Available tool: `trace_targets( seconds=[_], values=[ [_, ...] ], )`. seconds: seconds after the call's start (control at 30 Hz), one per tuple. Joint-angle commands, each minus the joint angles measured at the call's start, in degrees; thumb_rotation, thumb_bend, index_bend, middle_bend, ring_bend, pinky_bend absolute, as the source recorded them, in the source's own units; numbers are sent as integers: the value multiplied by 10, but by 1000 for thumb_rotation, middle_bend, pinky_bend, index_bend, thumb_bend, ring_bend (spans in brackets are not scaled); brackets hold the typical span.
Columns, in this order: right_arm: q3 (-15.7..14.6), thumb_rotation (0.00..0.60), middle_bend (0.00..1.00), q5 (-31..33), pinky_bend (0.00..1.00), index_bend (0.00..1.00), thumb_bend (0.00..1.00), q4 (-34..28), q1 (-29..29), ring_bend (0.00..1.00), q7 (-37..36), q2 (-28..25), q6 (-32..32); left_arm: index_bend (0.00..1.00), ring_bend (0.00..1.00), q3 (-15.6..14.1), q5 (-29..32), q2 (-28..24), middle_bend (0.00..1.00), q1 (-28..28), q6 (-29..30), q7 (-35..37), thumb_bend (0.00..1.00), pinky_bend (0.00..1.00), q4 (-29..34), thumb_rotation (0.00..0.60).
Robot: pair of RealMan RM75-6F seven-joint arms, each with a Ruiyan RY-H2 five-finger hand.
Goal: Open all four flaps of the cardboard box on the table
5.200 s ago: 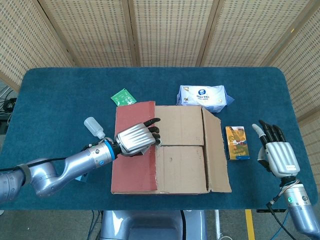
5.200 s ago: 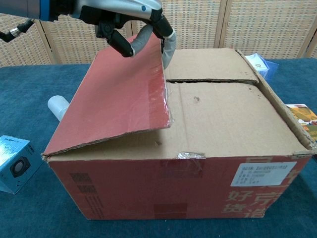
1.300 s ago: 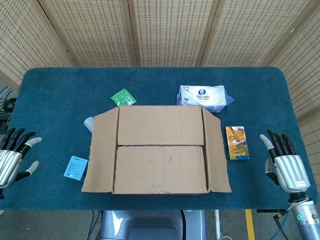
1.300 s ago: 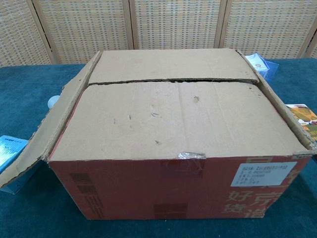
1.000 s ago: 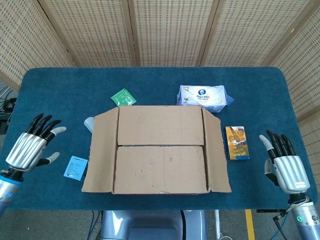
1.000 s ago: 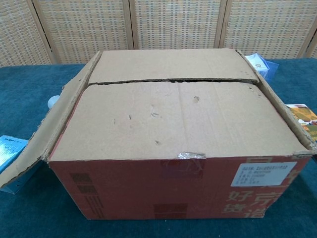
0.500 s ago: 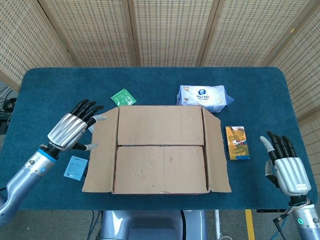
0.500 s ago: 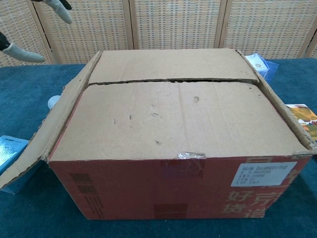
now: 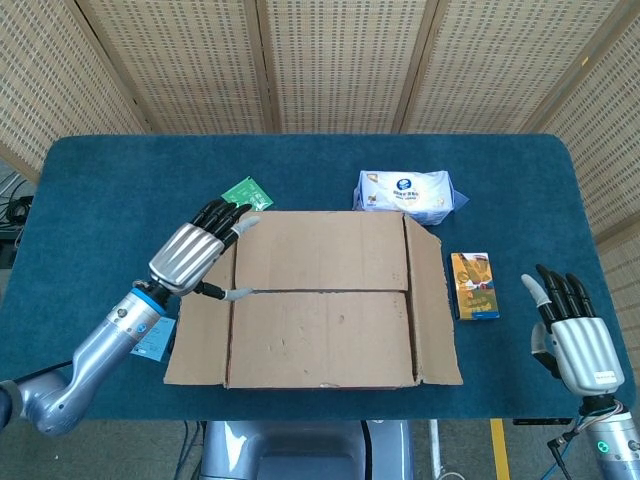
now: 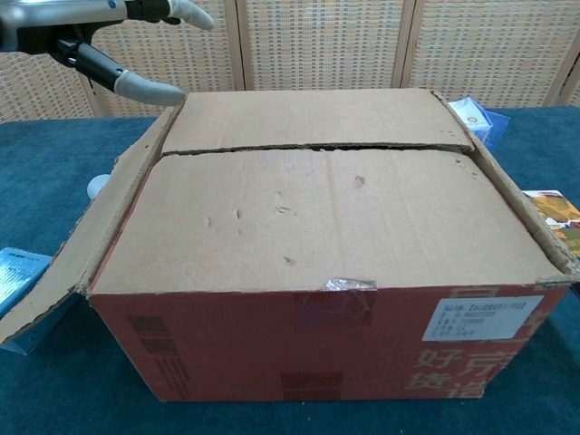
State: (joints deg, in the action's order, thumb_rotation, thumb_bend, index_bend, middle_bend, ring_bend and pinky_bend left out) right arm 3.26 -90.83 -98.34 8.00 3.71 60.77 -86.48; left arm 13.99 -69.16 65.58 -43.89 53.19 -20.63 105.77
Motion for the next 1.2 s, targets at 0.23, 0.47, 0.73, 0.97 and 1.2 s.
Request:
trace_targets(
  seconds=[0.23,0.47,0.73,0.97,1.2],
  values=[
    [1,600,1,1,0,0,807,3,-5,0,-9,-1,-5,0,0,-12,38,63,0,-31,24,-82,87,0,-10,335],
    [1,600,1,3,0,0,809,8,-7,0,-18,-1,-4,0,0,-21,49,85,0,-40,33,-103,97,0,-19,425],
    [3,600,1,3,0,0,806,12,-8,0,-25,0,-4,0,0,-28,63,100,0,-45,37,-106,98,0,-34,426],
    [4,600,1,5,0,0,807,14,-11,0,-30,0,-6,0,0,-34,53,113,0,-42,61,-113,100,0,-50,427],
    [5,600,1,5,0,0,807,15,-13,0,-31,0,-8,0,0,-34,66,114,0,-46,57,-120,100,0,-51,426]
  ],
)
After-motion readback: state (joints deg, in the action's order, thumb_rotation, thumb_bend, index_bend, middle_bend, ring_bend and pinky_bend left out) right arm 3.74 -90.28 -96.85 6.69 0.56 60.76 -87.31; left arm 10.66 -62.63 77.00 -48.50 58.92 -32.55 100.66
